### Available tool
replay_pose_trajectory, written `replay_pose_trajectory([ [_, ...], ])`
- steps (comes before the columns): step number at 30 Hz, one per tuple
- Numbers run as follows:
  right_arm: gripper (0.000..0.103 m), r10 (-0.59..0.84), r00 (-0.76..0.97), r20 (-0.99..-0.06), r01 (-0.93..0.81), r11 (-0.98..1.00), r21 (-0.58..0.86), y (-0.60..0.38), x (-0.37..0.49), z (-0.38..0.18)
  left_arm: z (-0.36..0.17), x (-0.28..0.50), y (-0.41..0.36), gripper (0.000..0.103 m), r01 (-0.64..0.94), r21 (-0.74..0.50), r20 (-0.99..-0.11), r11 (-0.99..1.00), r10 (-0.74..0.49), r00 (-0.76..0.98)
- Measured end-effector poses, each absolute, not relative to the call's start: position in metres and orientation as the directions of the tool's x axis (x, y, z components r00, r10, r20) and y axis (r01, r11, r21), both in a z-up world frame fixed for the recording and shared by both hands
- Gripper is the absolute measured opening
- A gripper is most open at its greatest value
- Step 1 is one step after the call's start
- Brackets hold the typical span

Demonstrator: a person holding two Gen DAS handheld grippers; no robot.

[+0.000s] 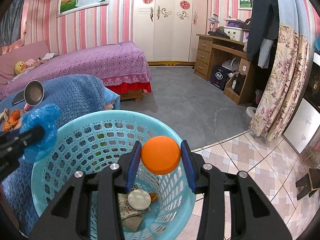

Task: Collect trash
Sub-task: 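Carry the bag and orange cap over the blue basket and open both grippers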

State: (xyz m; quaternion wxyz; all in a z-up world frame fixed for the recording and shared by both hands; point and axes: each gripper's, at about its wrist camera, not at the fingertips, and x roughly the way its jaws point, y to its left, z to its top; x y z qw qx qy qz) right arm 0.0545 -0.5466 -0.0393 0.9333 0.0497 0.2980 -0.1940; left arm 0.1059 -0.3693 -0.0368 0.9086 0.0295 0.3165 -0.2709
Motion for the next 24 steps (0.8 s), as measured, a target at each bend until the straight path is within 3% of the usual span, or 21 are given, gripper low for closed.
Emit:
replay_pose_trajectory([
  [2,0.04,-0.332,0.747,-0.576,0.392,0.92,-0.023,-0.547,0.054,-0.039,-0.04,0.108,-0.368,0.043,0.505,-0.12,-0.6,0.855,-0.467,0.649],
  [5,0.04,-0.331,0.747,-0.576,0.391,0.92,-0.022,-0.547,0.054,-0.04,-0.04,0.113,-0.362,0.068,0.485,-0.121,-0.601,0.866,-0.452,0.659],
  [9,0.04,-0.329,0.748,-0.577,0.391,0.92,-0.018,-0.546,0.056,-0.041,-0.037,0.119,-0.353,0.086,0.45,-0.101,-0.593,0.887,-0.417,0.689],
  [19,0.041,-0.328,0.753,-0.571,0.394,0.919,-0.01,-0.53,0.065,-0.039,-0.022,0.128,-0.305,0.097,0.358,-0.021,-0.563,0.933,-0.307,0.767],
  [23,0.069,-0.332,0.757,-0.563,0.393,0.919,-0.013,-0.517,0.071,-0.036,-0.019,0.132,-0.28,0.097,0.328,-0.029,-0.565,0.944,-0.286,0.774],
  [24,0.07,-0.327,0.76,-0.562,0.389,0.921,-0.011,-0.515,0.072,-0.035,-0.017,0.133,-0.272,0.097,0.318,-0.025,-0.563,0.948,-0.276,0.779],
])
